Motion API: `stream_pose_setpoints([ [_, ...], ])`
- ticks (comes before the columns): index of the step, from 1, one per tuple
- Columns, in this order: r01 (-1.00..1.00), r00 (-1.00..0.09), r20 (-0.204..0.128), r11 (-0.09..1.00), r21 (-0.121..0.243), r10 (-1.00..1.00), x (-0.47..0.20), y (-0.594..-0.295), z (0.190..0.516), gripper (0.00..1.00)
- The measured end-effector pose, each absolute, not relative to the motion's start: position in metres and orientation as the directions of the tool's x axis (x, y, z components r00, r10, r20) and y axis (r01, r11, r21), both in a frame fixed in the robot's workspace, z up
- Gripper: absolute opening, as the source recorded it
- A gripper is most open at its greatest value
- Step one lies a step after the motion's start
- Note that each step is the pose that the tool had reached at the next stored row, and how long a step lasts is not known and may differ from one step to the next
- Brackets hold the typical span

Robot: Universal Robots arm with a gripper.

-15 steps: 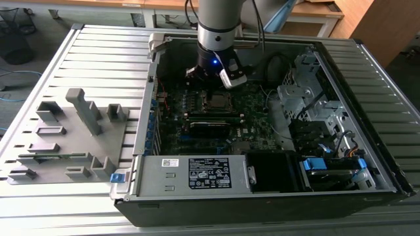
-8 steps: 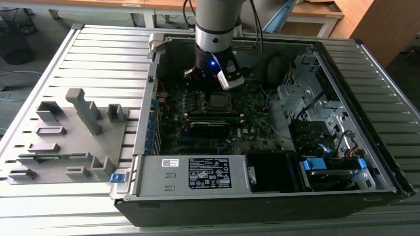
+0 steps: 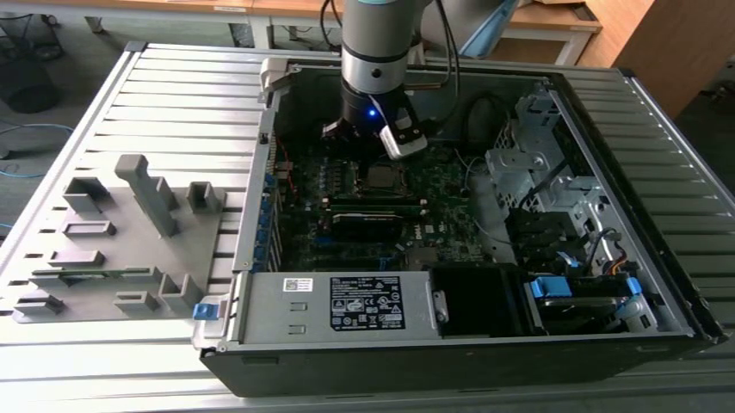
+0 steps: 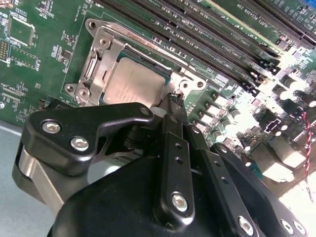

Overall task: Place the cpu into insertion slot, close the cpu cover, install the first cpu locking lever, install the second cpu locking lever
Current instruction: 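Close the cpu cover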

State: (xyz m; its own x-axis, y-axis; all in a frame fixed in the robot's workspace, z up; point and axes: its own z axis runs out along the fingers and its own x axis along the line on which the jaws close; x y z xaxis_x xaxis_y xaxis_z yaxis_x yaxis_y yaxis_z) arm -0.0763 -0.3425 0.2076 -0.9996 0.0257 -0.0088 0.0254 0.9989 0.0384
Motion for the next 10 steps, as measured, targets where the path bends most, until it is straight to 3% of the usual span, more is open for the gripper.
stream_pose_setpoints([
  [10, 0.025, -1.0, -0.009, 0.999, 0.038, 0.026, -0.0763, -0.3406, 0.2069, 0.11],
])
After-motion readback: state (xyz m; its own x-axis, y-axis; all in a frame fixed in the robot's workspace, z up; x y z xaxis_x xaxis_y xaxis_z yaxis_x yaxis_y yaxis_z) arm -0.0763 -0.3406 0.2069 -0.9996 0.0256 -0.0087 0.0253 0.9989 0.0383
